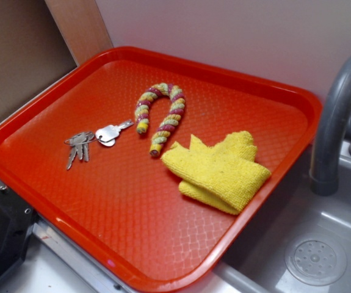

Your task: Grab the yellow cloth.

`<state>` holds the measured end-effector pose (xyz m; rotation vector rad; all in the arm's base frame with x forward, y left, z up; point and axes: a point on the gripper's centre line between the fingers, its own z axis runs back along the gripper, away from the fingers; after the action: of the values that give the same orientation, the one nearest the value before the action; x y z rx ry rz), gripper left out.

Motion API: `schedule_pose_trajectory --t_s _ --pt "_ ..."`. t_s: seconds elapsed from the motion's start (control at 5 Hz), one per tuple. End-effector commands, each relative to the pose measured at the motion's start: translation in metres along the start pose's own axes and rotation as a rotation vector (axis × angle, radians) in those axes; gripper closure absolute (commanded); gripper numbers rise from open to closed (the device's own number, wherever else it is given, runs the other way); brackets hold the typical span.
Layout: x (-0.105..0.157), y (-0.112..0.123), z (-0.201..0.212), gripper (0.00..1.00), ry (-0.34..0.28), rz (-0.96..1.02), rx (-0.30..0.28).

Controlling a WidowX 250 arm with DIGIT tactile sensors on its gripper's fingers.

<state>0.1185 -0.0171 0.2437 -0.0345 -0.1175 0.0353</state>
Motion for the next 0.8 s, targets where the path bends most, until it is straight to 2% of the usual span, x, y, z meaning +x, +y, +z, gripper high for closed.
schedule_pose_trajectory --t_s 0.0,0.2,0.4,0.6 --pt "0.0 0.0 0.0 0.0 0.0 0.0 0.0" --pt "0.024 -0.049 -0.05 0.0 -0.068 -0.256 0.036" --pt "0.045 -0.106 -0.079 0.0 -0.154 -0.504 0.011" --pt "0.054 -0.128 -0.105 0.0 -0.326 -0.746 -0.055"
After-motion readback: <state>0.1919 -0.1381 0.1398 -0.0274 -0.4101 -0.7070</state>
